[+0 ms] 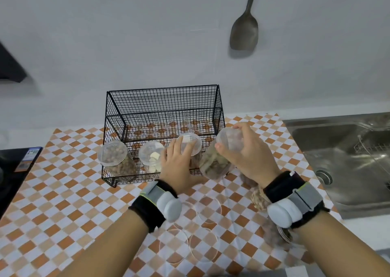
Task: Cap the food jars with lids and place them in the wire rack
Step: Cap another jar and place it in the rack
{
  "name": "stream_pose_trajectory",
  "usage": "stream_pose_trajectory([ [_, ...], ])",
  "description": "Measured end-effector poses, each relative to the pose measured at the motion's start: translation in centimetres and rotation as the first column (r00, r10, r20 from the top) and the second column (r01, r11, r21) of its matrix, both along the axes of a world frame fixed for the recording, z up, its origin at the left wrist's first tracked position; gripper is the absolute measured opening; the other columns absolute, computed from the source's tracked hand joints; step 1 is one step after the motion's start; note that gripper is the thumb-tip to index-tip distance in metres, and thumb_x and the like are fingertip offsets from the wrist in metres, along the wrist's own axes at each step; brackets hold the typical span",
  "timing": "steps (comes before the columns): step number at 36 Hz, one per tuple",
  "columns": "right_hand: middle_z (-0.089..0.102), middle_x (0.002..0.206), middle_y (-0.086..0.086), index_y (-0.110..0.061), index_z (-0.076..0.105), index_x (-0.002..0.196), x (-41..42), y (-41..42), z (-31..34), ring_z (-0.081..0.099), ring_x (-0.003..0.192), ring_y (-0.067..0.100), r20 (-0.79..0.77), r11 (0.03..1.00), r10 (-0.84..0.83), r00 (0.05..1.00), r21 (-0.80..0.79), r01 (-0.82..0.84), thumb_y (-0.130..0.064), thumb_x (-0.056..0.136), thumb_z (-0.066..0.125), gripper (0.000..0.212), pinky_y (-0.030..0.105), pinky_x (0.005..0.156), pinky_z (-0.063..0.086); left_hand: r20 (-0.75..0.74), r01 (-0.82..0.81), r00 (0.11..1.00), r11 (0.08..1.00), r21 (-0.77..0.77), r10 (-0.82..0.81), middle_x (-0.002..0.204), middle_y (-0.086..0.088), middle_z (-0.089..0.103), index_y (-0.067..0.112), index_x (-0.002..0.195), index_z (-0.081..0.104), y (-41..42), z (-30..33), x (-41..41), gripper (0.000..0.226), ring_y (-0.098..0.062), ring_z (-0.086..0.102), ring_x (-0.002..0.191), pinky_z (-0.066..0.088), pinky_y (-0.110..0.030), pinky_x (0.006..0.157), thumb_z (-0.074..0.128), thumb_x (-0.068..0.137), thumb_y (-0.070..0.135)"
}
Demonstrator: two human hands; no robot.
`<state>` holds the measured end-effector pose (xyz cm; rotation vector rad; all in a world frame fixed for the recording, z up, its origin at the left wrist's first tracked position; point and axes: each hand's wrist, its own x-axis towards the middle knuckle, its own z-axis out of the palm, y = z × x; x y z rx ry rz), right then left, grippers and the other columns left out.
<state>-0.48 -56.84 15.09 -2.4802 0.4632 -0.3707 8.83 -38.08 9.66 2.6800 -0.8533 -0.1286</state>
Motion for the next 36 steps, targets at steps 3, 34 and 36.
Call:
stream_pose_trajectory([
  [3, 0.055, 0.114, -0.008, -0.023, 0.041, 0.138, 1.2, -0.4, 0.1, 0.057, 0.092, 0.014, -0.021, 0.999, -0.022, 1.0, -0.026, 0.022, -0.071, 0.086, 0.059, 0.074, 0.025, 0.062, 0.041, 0.06, -0.018, 0.998, 1.0, -0.003, 0.018, 0.164, -0.009, 0.021, 0.036, 0.151, 0.027, -0.6, -0.1, 1.9, 0.088, -0.028, 0.014, 0.152, 0.011, -0.053, 0.121, 0.068, 0.079, 0.064],
  [34, 0.055, 0.108, 0.002, -0.024, 0.043, 0.122, 8.6, -1.0, -4.2, 0.062, 0.078, 0.023, -0.221, 0.962, 0.026, 0.975, -0.26, -0.085, -0.074, 0.084, 0.057, 0.063, 0.037, 0.068, 0.057, 0.05, -0.067, 0.997, 0.989, 0.132, 0.061, 0.127, -0.005, 0.056, 0.024, 0.119, 0.047, -1.1, -1.2, 6.7, 0.06, -0.029, 0.045, 0.127, 0.021, -0.049, 0.114, 0.064, 0.078, 0.063],
  [36, 0.054, 0.107, 0.002, -0.024, 0.042, 0.122, 8.8, -0.9, -4.7, 0.063, 0.076, 0.024, -0.245, 0.956, 0.028, 0.969, -0.276, -0.097, -0.074, 0.084, 0.057, 0.064, 0.039, 0.068, 0.058, 0.064, -0.066, 0.996, 0.992, 0.108, 0.059, 0.13, -0.003, 0.054, 0.024, 0.122, 0.047, -0.8, -1.3, 6.6, 0.063, -0.027, 0.043, 0.13, 0.019, -0.048, 0.116, 0.064, 0.078, 0.066],
])
